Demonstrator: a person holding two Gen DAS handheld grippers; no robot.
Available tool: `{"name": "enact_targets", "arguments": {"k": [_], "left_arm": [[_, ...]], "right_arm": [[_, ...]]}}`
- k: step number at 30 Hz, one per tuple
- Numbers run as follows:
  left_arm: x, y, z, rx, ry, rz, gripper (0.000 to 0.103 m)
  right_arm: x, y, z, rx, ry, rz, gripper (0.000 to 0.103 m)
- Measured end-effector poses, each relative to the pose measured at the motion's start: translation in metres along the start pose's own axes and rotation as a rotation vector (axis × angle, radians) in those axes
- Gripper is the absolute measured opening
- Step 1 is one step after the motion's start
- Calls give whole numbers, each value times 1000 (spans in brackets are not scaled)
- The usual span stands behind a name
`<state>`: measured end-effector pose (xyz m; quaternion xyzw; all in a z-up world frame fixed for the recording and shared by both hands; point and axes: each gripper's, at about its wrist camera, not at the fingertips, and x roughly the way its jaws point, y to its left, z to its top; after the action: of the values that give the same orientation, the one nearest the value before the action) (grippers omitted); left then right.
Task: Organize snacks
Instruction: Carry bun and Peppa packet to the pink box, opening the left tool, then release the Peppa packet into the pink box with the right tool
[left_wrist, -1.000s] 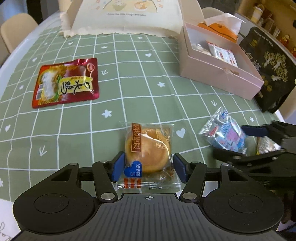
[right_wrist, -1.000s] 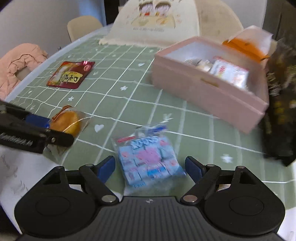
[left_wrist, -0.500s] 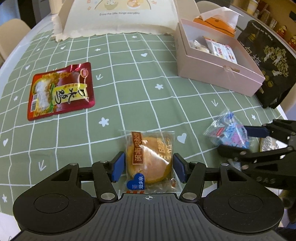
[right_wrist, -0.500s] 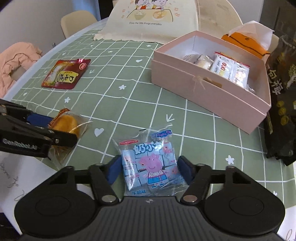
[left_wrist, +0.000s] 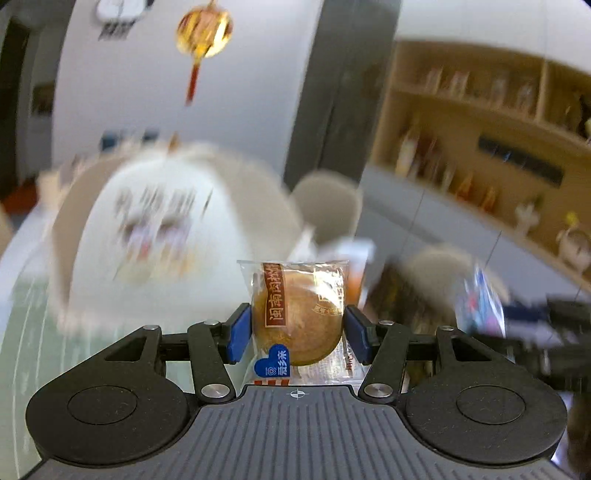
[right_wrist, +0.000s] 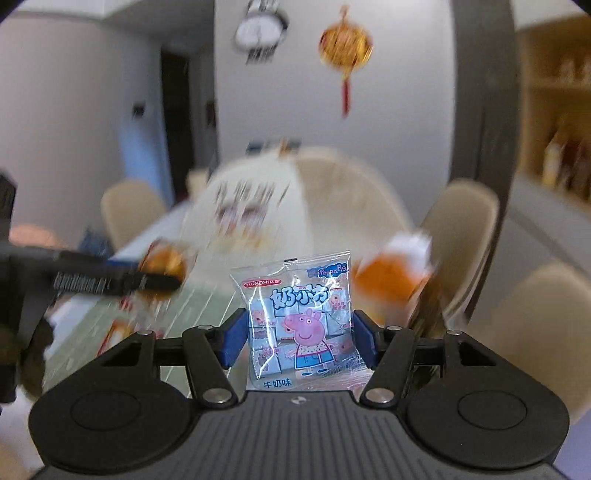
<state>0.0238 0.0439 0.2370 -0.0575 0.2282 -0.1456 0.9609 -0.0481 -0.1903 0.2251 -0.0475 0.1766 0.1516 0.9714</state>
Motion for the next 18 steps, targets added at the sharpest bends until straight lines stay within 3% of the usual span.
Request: {"name": "enact_targets", "arguments": {"k": [2, 4, 9, 11, 14, 18], "left_arm": [[34, -8, 19, 11, 24, -38, 60], [86, -14, 19, 25, 129, -65, 59], [191, -12, -32, -20, 310, -127, 59], [220, 8, -54, -152, 415, -186, 58], [206, 38, -68, -311, 323, -205, 58], [155, 62, -63, -373, 154, -204, 58]], "right_arm": [[1, -4, 9, 9, -14, -46, 61], [8, -9, 10, 39, -1, -73, 61], [34, -22, -5, 126, 107, -116, 61], [41, -28, -9, 144, 150, -139, 61], [52, -33, -14, 155, 198, -160, 61], [80, -27, -10, 169, 236, -143, 61]]}}
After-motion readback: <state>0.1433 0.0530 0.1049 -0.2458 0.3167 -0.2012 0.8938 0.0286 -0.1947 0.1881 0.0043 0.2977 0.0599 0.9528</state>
